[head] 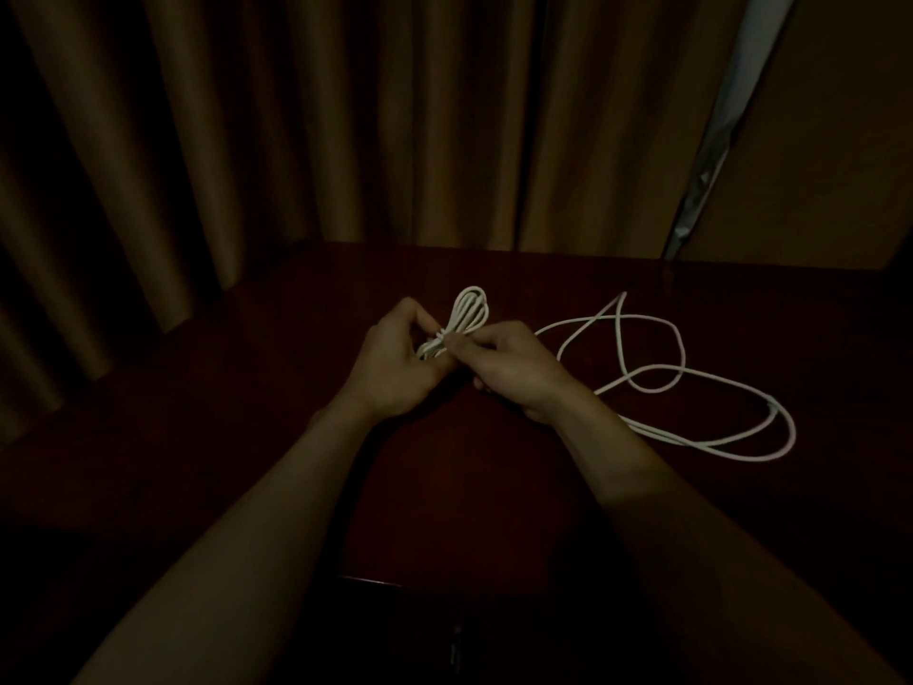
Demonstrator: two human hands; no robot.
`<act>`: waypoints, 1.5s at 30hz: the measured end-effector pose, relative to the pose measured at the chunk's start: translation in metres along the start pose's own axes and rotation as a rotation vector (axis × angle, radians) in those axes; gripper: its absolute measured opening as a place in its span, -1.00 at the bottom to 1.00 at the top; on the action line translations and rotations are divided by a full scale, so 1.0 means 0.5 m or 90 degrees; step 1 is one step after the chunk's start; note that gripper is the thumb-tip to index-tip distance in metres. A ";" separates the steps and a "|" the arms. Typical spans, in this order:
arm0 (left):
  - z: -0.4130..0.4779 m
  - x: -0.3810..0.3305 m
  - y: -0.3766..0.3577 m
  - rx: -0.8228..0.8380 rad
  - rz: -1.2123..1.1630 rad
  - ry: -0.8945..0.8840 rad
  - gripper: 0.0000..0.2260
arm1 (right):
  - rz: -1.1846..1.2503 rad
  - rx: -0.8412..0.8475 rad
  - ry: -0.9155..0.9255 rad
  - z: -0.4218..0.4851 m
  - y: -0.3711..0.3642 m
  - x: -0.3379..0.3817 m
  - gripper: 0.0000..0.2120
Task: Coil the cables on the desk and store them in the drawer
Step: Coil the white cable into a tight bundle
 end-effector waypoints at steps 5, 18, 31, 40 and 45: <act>-0.001 0.003 -0.012 0.030 0.001 0.010 -0.69 | 0.039 0.002 0.017 -0.008 0.001 0.013 -0.72; -0.006 -0.017 -0.044 0.193 -0.225 0.094 -0.72 | 0.006 -0.018 0.036 0.023 0.017 -0.009 -0.63; 0.007 0.019 -0.035 0.156 -0.251 0.103 -0.78 | 0.077 -0.002 0.060 0.010 0.027 0.006 -0.94; 0.010 0.030 -0.004 0.068 -0.300 0.139 -0.87 | -0.092 -0.062 0.026 0.014 0.048 -0.018 -0.58; 0.010 0.027 -0.003 0.062 -0.311 0.135 -0.83 | 0.037 -0.003 0.046 0.015 0.028 -0.007 -0.92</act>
Point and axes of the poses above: each hand's wrist, its own z-axis towards the middle knuckle, its own y-axis out of the back of the hand, x = y × z, the point moved 9 cm from there along z, towards the middle knuckle
